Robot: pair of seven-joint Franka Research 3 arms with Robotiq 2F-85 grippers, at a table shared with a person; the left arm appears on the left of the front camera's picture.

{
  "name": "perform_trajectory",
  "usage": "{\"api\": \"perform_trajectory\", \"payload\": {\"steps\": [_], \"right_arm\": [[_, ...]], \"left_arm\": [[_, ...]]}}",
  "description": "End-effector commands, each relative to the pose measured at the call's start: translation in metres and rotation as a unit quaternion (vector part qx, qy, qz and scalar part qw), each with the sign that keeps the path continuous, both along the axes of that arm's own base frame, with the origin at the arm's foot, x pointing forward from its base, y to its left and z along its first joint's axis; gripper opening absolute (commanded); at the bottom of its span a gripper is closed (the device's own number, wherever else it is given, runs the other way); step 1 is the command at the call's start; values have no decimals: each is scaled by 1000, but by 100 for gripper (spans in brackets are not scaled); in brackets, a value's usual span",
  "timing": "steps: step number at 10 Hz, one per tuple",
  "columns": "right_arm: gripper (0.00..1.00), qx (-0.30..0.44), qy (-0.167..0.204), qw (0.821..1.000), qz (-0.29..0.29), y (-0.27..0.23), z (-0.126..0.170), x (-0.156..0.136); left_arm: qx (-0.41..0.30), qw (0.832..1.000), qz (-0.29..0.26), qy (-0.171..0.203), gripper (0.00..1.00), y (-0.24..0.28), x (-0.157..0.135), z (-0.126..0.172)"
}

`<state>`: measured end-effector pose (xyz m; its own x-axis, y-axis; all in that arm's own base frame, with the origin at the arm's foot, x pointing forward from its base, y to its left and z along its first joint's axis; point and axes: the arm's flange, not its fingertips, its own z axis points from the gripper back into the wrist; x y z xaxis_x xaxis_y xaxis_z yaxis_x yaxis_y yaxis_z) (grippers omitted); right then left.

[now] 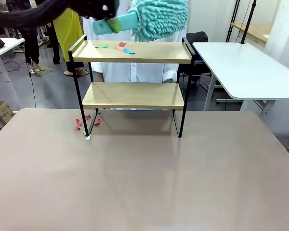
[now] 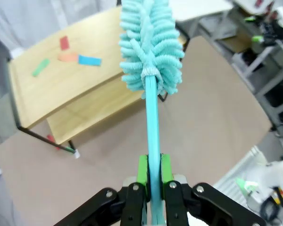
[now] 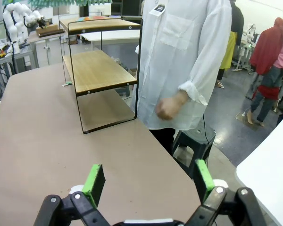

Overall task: Clean the shelf.
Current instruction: Clean the specific section of the Shelf indicated by the human with the Duster.

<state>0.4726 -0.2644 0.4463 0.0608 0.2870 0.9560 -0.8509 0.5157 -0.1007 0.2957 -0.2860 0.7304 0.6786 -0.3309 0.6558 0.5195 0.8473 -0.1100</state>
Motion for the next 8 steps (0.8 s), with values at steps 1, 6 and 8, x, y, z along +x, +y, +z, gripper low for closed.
{"api": "perform_trajectory", "payload": {"steps": [1,6,8], "right_arm": [[100,-2,-3,1000,-1,1,2,1],[100,-2,-3,1000,-1,1,2,1],[100,-2,-3,1000,-1,1,2,1]], "left_arm": [[27,999,33,21,13,-32,14,24],[57,995,77,22,13,-112,37,11],[54,993,102,16,13,-130,41,-8]]}}
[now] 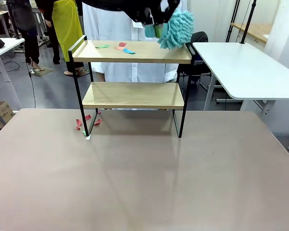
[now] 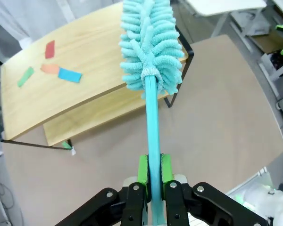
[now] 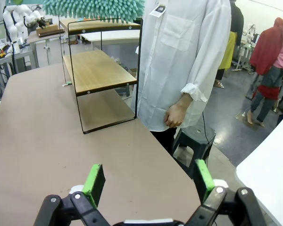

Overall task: Clean the shelf.
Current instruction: Clean the specific section of the Shelf indicated by the human with the Duster.

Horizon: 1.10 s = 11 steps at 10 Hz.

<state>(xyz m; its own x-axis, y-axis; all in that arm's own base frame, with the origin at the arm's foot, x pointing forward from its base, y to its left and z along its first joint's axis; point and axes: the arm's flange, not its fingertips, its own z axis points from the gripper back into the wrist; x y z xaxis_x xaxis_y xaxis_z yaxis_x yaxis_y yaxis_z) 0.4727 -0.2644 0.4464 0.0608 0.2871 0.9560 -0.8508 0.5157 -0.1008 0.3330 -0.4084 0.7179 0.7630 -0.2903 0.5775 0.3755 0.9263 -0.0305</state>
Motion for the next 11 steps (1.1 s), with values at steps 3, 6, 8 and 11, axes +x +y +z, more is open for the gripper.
{"api": "perform_trajectory", "payload": {"steps": [3,6,8,11], "right_arm": [[100,-2,-2,1000,-1,1,2,1],[100,-2,-2,1000,-1,1,2,1],[100,-2,-2,1000,-1,1,2,1],[100,-2,-2,1000,-1,1,2,1]], "left_arm": [[6,998,61,-10,13,-23,3,-22],[5,998,63,4,13,-32,0,-41],[5,999,53,3,13,-31,3,-36],[6,999,50,9,13,-35,4,-40]]}}
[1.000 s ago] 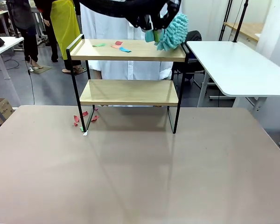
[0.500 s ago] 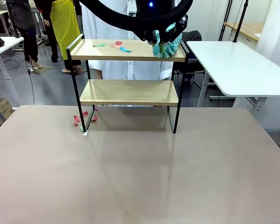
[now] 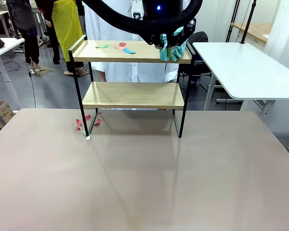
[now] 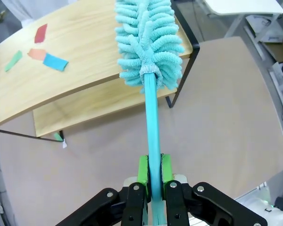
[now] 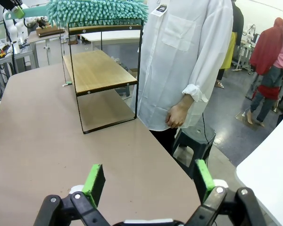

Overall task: Clean the shelf.
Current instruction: Clean the specific section of the Shelf indicated by the human with the Duster.

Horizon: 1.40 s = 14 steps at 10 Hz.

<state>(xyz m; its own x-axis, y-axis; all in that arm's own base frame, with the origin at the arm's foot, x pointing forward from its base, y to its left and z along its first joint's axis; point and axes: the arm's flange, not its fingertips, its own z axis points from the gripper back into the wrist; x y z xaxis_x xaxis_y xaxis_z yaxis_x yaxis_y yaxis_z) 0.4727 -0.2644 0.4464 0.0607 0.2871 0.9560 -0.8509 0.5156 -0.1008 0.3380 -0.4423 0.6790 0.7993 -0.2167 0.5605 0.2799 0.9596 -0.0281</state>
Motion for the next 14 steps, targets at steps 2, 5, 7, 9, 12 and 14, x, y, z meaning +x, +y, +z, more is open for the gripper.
{"api": "perform_trajectory", "payload": {"steps": [2,5,7,9,12,14], "right_arm": [[100,-2,-2,1000,-1,1,2,1],[100,-2,-2,1000,-1,1,2,1],[100,-2,-2,1000,-1,1,2,1],[100,-2,-2,1000,-1,1,2,1],[100,-2,-2,1000,-1,1,2,1],[100,-2,-2,1000,-1,1,2,1]], "left_arm": [[35,998,57,1,13,28,-6,-5],[51,994,91,12,13,59,-5,-16],[71,990,123,23,13,93,-2,-23],[98,981,166,30,13,142,3,-21],[186,955,229,-3,13,196,5,-20],[209,934,272,-99,13,210,-9,-8]]}}
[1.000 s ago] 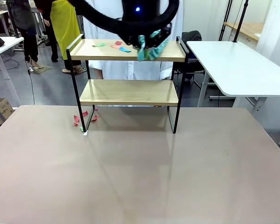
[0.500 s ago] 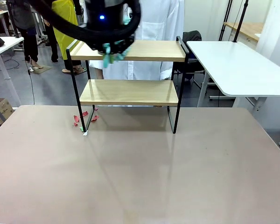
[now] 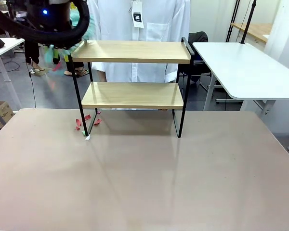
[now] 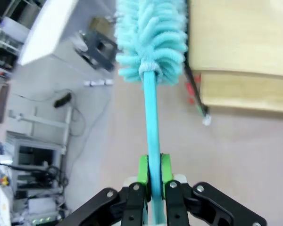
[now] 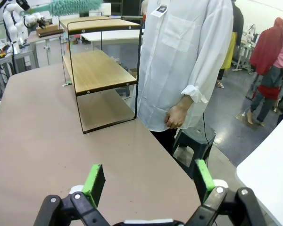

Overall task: Clean the shelf.
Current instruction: Clean the specific section of the Shelf indicated by the human with the Duster.

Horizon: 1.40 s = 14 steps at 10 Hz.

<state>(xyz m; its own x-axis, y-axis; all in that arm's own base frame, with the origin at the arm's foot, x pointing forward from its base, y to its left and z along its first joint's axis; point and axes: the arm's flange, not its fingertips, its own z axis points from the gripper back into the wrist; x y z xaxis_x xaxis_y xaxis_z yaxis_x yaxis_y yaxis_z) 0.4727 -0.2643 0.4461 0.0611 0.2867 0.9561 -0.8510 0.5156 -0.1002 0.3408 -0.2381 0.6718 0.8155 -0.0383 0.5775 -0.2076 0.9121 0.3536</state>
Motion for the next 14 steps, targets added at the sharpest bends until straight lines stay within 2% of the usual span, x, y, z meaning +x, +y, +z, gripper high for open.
{"api": "perform_trajectory", "payload": {"steps": [1,3,4,6,7,9,11,12,13,14], "right_arm": [[100,-2,-3,1000,-1,1,3,1],[100,-2,-3,1000,-1,1,3,1],[100,-2,-3,1000,-1,1,3,1],[100,-2,-3,1000,-1,1,3,1],[100,-2,-3,1000,-1,1,3,1],[100,-2,-3,1000,-1,1,3,1],[100,-2,-3,1000,-1,1,3,1],[100,-2,-3,1000,-1,1,3,1],[100,-2,-3,1000,-1,1,3,1],[100,-2,-3,1000,-1,1,3,1]], "left_arm": [[23,995,14,-97,13,5,-24,8],[-8,994,-46,-99,13,-1,-39,17],[16,997,-3,-70,13,1,-23,21],[16,997,-3,-70,13,1,-23,21],[12,996,-15,-82,13,-4,-31,24],[-63,990,-100,-80,13,23,-44,35],[-111,977,-174,-58,13,56,-52,44],[-133,965,-223,-39,13,70,-58,45],[-152,945,-290,-19,13,83,-62,46],[-159,931,-329,-23,13,93,-68,47]]}}
